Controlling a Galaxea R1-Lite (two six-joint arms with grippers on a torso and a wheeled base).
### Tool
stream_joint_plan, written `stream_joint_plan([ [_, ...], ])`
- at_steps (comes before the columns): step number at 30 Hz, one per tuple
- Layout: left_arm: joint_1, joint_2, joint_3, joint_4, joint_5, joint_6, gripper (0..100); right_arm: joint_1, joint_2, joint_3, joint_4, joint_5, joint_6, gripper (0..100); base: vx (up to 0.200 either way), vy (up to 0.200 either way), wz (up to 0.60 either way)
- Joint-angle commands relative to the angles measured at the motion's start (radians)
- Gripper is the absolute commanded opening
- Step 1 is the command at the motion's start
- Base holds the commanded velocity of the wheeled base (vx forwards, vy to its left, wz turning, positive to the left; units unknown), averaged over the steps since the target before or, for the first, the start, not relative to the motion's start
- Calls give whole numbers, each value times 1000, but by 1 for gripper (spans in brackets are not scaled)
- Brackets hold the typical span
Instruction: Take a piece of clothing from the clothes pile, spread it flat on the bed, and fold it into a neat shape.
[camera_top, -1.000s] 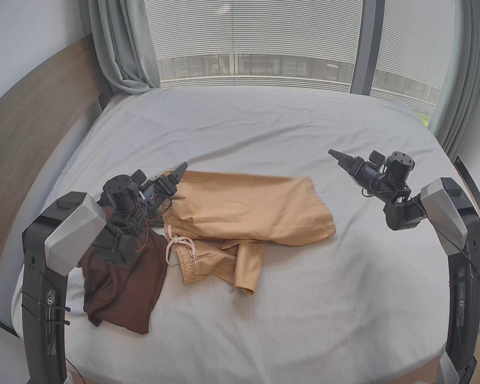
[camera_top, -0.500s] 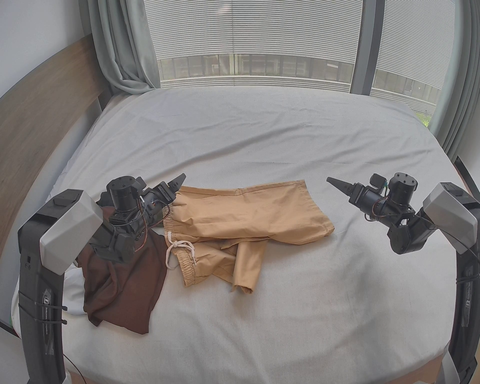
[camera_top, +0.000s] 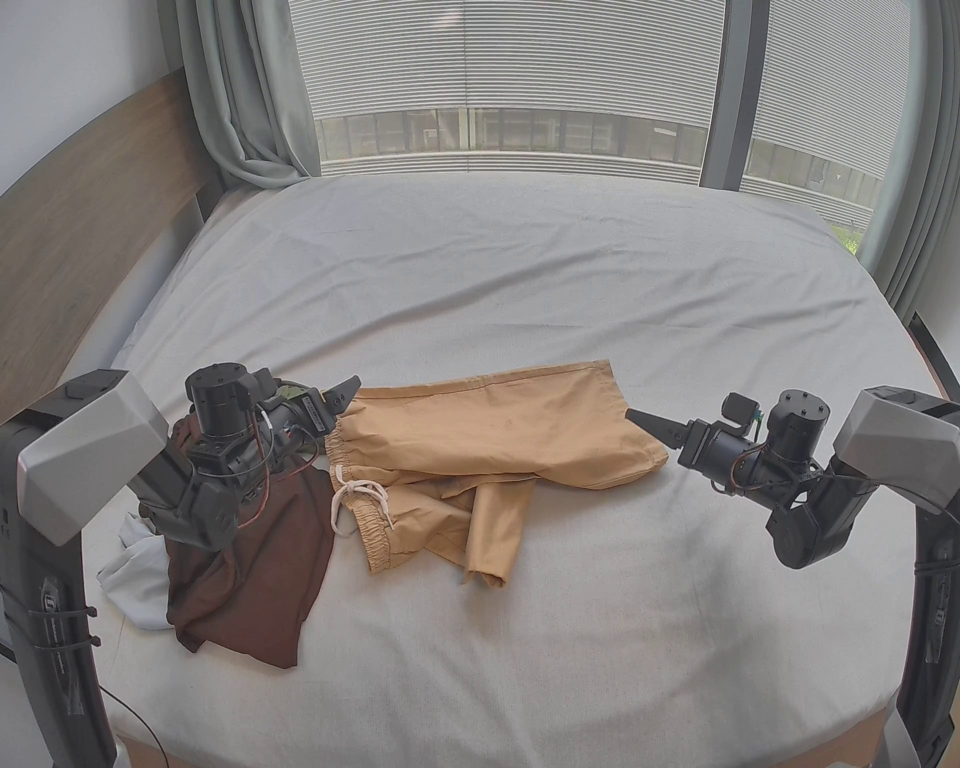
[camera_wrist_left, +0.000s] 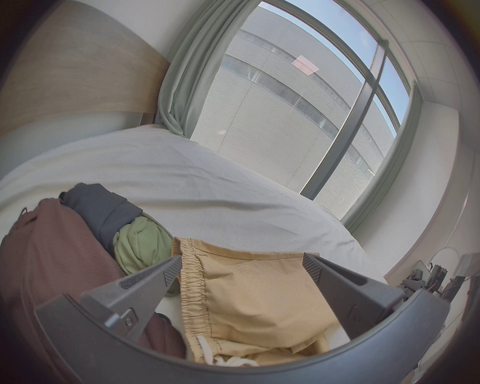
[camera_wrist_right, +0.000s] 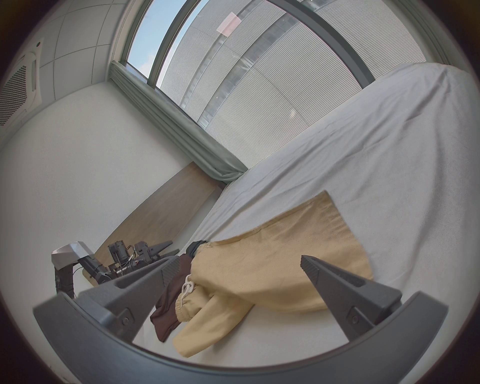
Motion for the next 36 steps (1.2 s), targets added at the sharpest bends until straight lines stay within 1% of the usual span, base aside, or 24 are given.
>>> stream_joint_plan([
  [1,-2,-70,124,-71,-12,21,100,52,-8,93,-32,1,-1,100,0,0,0],
  [2,-2,-97,179,-96,-35,22,100,66,-5,119,-41,1,-6,100,0,0,0],
  [3,-2,-100,191,-100,-43,22,100,69,-5,123,-41,1,-8,100,0,0,0],
  [4,0,-117,262,-130,-98,21,100,85,3,139,-43,1,-12,100,0,0,0],
  [5,1,-119,300,-153,-130,19,100,92,6,140,-44,1,-15,100,0,0,0],
  [6,1,-119,309,-160,-136,19,100,94,6,140,-44,1,-17,100,0,0,0],
  [7,3,-117,354,-208,-162,19,100,106,8,146,-46,1,-17,100,0,0,0],
  [8,1,-116,388,-245,-175,18,100,115,9,152,-47,1,-17,100,0,0,0],
  [9,3,-116,391,-249,-175,18,100,117,9,152,-47,1,-17,100,0,0,0],
  [11,0,-117,460,-315,-195,19,100,132,28,152,-47,2,-17,100,0,0,0],
  [14,1,-117,532,-361,-242,19,100,151,31,165,-41,2,-17,100,0,0,0],
  [16,0,-113,549,-369,-248,19,100,152,31,166,-41,2,-17,100,0,0,0],
  [18,-6,-105,598,-395,-262,22,100,157,34,171,-43,1,-15,100,0,0,0],
  [22,-10,-60,609,-418,-265,44,100,167,35,175,-38,1,-14,100,0,0,0],
  [24,-8,-48,605,-418,-267,64,100,181,38,177,-35,1,-14,100,0,0,0],
  [27,-13,-22,605,-418,-265,70,100,212,57,175,-34,-1,-11,100,0,0,0],
  [31,-22,-1,602,-418,-265,72,100,238,71,174,-32,-22,-12,100,0,0,0],
  [32,-29,21,599,-419,-264,75,100,258,97,168,-31,-39,-11,100,0,0,0],
  [36,-31,39,587,-419,-267,90,100,275,120,160,-31,-44,-8,100,0,0,0],
])
